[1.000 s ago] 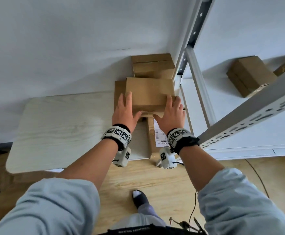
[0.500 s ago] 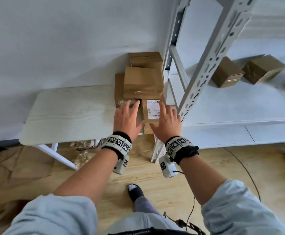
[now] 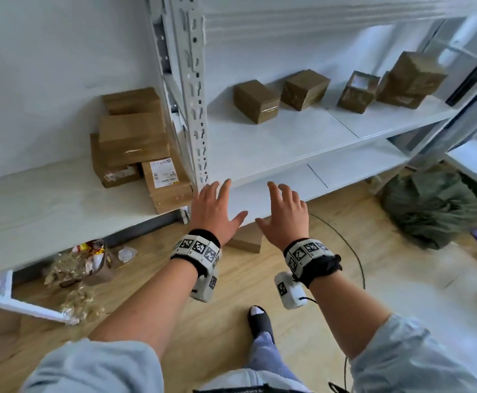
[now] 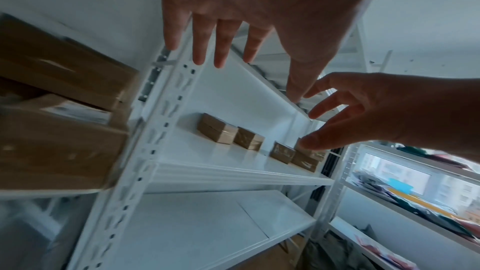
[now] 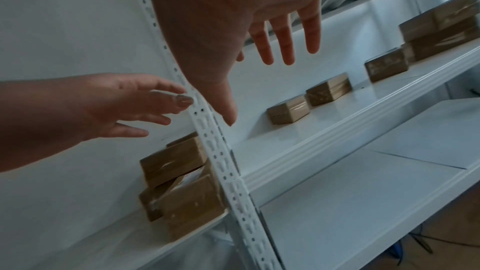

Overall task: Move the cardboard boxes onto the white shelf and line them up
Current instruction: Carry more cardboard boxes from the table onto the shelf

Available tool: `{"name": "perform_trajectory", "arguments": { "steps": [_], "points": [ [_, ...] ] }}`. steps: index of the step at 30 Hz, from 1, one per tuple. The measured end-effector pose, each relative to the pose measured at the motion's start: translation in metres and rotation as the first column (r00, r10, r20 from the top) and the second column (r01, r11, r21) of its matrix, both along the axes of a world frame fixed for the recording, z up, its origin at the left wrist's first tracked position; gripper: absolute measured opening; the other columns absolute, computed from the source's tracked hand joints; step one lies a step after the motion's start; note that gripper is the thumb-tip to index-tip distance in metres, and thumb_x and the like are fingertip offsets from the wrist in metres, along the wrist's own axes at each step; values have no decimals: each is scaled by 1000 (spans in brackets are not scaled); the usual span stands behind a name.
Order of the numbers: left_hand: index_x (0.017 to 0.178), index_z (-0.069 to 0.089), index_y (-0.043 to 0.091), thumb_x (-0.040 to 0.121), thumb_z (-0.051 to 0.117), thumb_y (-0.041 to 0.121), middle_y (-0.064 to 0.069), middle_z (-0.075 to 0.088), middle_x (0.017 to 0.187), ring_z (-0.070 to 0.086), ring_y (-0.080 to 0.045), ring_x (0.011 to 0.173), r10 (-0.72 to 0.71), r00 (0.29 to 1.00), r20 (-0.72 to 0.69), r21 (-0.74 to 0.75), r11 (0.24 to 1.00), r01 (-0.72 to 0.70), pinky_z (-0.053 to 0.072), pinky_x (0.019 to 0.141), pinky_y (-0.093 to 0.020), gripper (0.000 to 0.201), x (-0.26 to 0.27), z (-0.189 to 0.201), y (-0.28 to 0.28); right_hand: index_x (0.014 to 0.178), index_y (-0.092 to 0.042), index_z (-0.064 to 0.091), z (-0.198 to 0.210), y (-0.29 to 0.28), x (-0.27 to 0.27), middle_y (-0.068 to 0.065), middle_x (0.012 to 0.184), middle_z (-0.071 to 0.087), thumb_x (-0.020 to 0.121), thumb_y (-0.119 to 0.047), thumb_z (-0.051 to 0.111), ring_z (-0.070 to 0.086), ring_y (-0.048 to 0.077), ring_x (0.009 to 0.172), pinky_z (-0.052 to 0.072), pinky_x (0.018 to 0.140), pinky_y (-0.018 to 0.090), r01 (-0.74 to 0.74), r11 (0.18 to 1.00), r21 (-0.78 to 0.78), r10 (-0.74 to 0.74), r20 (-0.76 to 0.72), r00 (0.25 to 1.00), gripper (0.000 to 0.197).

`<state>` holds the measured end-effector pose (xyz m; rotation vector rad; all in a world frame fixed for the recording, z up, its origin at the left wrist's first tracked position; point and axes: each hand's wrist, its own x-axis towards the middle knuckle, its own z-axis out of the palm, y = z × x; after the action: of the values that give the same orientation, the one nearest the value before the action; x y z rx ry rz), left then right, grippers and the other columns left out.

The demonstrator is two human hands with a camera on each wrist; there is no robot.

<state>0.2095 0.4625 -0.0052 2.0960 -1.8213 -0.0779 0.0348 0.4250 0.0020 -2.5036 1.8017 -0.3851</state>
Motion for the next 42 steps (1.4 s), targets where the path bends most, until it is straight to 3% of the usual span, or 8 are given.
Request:
{"name": "perform_trajectory", "arguments": {
  "steps": [5, 10, 19, 26, 32, 37, 42],
  "points": [
    [153, 25, 21, 86, 59, 63, -11, 37, 153, 31, -28, 142, -66, 997, 37, -9, 998, 66, 27, 116, -47, 87, -58, 1, -72, 146, -17, 33, -3, -54, -60, 10, 140, 46, 74, -47, 77, 49, 32, 121, 45, 96, 46, 66, 998, -14, -66, 19, 998, 90],
    [154, 22, 21, 84, 59, 65, -10, 35, 154, 30, -28, 142, -32, 998, 46, 23, 999, 31, 27, 116, -47, 91, -109, 4, -159, 145, -18, 33, -1, -138, -119, 10, 139, 46, 74, -48, 77, 48, 32, 122, 43, 97, 45, 93, 996, 1, -93, 16, 996, 89],
    [153, 23, 20, 82, 63, 64, -11, 37, 152, 33, -30, 140, 82, 993, 82, 75, 993, -88, 28, 115, -48, 92, -163, 6, -289, 144, -18, 32, 1, -286, -163, 10, 139, 44, 75, -46, 75, 48, 32, 119, 44, 94, 44, -31, 999, 30, 32, -12, 999, 87],
    [152, 26, 19, 79, 66, 63, -13, 39, 150, 37, -32, 137, 160, 981, 107, 55, 984, -167, 31, 112, -49, 94, -137, 10, -375, 145, -18, 30, 1, -389, -134, 11, 140, 43, 78, -47, 74, 48, 33, 119, 42, 96, 44, -139, 989, 44, 140, -35, 989, 85],
    [151, 24, 20, 75, 67, 67, -13, 46, 140, 43, -33, 129, 206, 972, 114, 76, 974, -215, 39, 105, -47, 99, -88, -15, -466, 144, -19, 30, -21, -485, -83, 11, 138, 44, 78, -44, 74, 48, 33, 119, 43, 93, 43, -186, 982, 15, 186, -55, 981, 83],
    [156, 8, 27, 76, 72, 62, -13, 25, 157, 34, -34, 139, 305, 950, 63, 152, 938, -311, 37, 109, -46, 109, -42, -42, -535, 142, -21, 31, -52, -570, -27, 10, 134, 45, 74, -43, 76, 49, 33, 119, 44, 93, 44, -202, 979, -40, 199, -51, 979, 85],
    [156, 7, 29, 81, 69, 57, -16, 28, 155, 46, -39, 130, 353, 935, 39, 182, 917, -355, 44, 99, -46, 102, -13, -73, -573, 143, -22, 29, -75, -625, 21, 10, 135, 42, 76, -31, 76, 48, 34, 119, 45, 91, 45, -253, 967, -24, 251, -60, 966, 83]
  ]
}}
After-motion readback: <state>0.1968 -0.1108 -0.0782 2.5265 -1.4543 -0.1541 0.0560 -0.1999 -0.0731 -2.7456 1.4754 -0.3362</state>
